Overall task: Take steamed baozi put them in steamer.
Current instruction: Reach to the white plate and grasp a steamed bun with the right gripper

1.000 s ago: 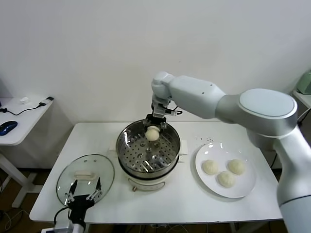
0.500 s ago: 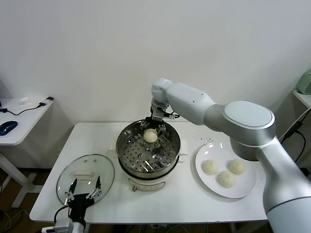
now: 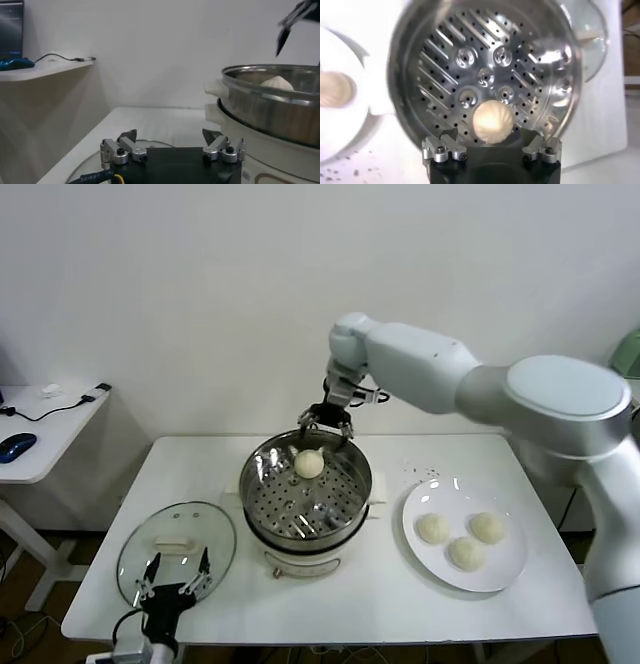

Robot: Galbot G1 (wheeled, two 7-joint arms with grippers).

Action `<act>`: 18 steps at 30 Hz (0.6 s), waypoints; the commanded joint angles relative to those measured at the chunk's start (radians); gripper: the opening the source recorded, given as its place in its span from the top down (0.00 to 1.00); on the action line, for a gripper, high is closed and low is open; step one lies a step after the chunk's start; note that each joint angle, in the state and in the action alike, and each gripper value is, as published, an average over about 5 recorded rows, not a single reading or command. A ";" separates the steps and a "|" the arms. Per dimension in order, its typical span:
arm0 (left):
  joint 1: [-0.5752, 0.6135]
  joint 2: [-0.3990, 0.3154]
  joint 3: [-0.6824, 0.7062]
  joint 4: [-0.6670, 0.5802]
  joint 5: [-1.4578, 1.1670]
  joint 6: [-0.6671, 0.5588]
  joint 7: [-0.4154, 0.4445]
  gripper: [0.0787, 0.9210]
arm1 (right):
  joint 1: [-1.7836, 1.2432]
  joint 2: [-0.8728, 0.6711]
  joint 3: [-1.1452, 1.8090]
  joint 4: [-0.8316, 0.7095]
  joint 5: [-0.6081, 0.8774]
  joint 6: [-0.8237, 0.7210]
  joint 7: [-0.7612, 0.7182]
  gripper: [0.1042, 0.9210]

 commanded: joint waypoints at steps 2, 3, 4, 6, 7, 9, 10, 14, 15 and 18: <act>-0.003 0.002 -0.003 -0.005 -0.002 0.001 0.001 0.12 | 0.354 -0.426 -0.428 0.453 0.326 -0.507 0.041 0.12; -0.004 0.002 -0.003 -0.005 -0.003 0.001 0.001 0.12 | 0.362 -0.465 -0.470 0.490 0.318 -0.550 0.065 0.12; -0.005 0.002 -0.003 -0.005 -0.004 0.001 0.000 0.12 | 0.366 -0.499 -0.505 0.527 0.312 -0.592 0.090 0.12; -0.007 0.001 -0.003 -0.004 -0.005 0.000 0.000 0.12 | 0.362 -0.558 -0.558 0.596 0.315 -0.690 0.148 0.12; -0.009 0.000 -0.003 -0.002 -0.006 -0.001 0.000 0.12 | 0.353 -0.582 -0.574 0.625 0.326 -0.737 0.177 0.12; -0.011 -0.001 -0.003 0.000 -0.006 -0.001 0.000 0.12 | 0.322 -0.621 -0.586 0.670 0.351 -0.815 0.231 0.12; -0.011 -0.002 -0.003 0.001 -0.006 -0.001 0.000 0.12 | 0.298 -0.635 -0.580 0.683 0.363 -0.846 0.255 0.12; -0.011 -0.004 -0.003 0.002 -0.006 -0.001 -0.001 0.12 | 0.161 -0.671 -0.490 0.689 0.368 -0.931 0.333 0.12; -0.011 -0.005 -0.003 0.003 -0.006 -0.001 -0.001 0.12 | 0.125 -0.674 -0.459 0.680 0.361 -0.945 0.348 0.12; -0.011 -0.007 -0.003 0.004 -0.005 -0.001 -0.001 0.12 | 0.021 -0.666 -0.365 0.633 0.321 -0.972 0.373 0.12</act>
